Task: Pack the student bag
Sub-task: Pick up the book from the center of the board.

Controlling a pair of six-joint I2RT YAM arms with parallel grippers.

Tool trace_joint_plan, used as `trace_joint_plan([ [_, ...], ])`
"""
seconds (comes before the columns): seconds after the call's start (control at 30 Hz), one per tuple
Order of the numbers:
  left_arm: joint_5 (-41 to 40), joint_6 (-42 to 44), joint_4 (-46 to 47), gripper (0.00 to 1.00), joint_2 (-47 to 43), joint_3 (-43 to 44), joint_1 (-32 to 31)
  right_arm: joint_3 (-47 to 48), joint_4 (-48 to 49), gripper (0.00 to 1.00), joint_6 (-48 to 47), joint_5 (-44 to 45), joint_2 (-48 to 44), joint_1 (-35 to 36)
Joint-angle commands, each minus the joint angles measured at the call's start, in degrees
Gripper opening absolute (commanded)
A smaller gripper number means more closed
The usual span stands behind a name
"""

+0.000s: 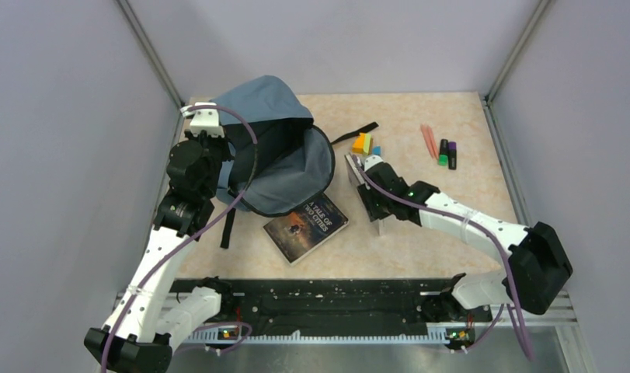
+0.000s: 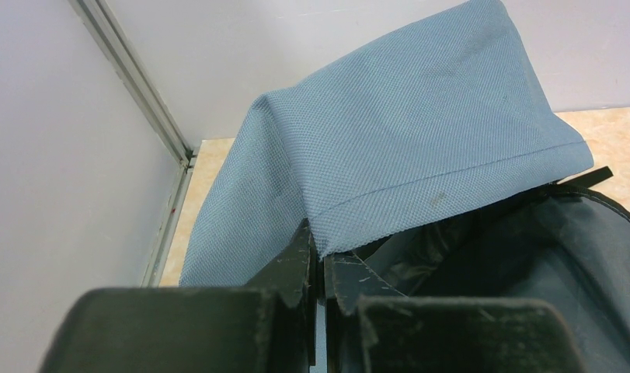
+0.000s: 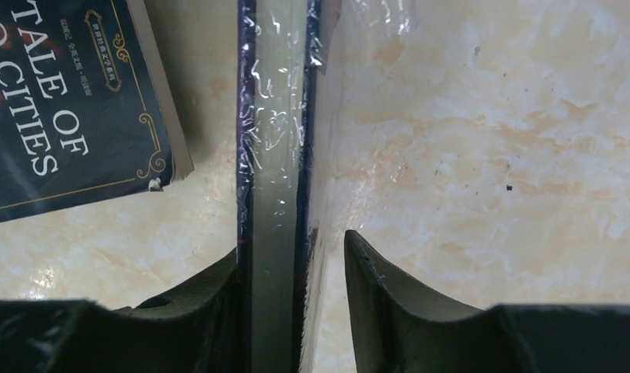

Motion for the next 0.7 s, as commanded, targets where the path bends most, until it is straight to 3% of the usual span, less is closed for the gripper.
trace_joint_plan([
  [0.0, -0.8, 0.1, 3.0, 0.0, -0.7, -0.2, 0.3, 3.4, 4.7, 0.38, -0.6, 3.6, 1.3, 0.1],
  [0.03, -0.8, 0.1, 3.0, 0.0, -0.7, -0.2, 0.3, 3.8, 5.0, 0.34, -1.0, 3.9, 1.2, 0.1],
  [0.13, -0.8, 0.1, 3.0, 0.0, -0.8, -0.2, 0.3, 5.5, 4.8, 0.01, -2.0, 5.8, 0.5, 0.1],
  [0.27, -0.7, 0.3, 3.1, 0.0, -0.9, -0.4, 0.3, 9.4, 2.8, 0.0, -2.6, 7.4, -3.8, 0.2],
  [0.37, -0.1, 0.2, 3.3, 0.0, -0.9, -0.5, 0.3, 11.1, 4.7, 0.0, -3.9, 1.6, -9.0, 0.1],
  [0.5, 0.9, 0.1, 3.4, 0.0, -1.0, -0.6, 0.3, 9.7, 14.1, 0.0, -9.2, -12.0, -14.7, 0.2],
  [0.67, 0.8, 0.1, 3.5, 0.0, -1.1, -0.6, 0.3, 9.2, 26.1, 0.0, -13.6, -16.0, -18.0, 0.2],
])
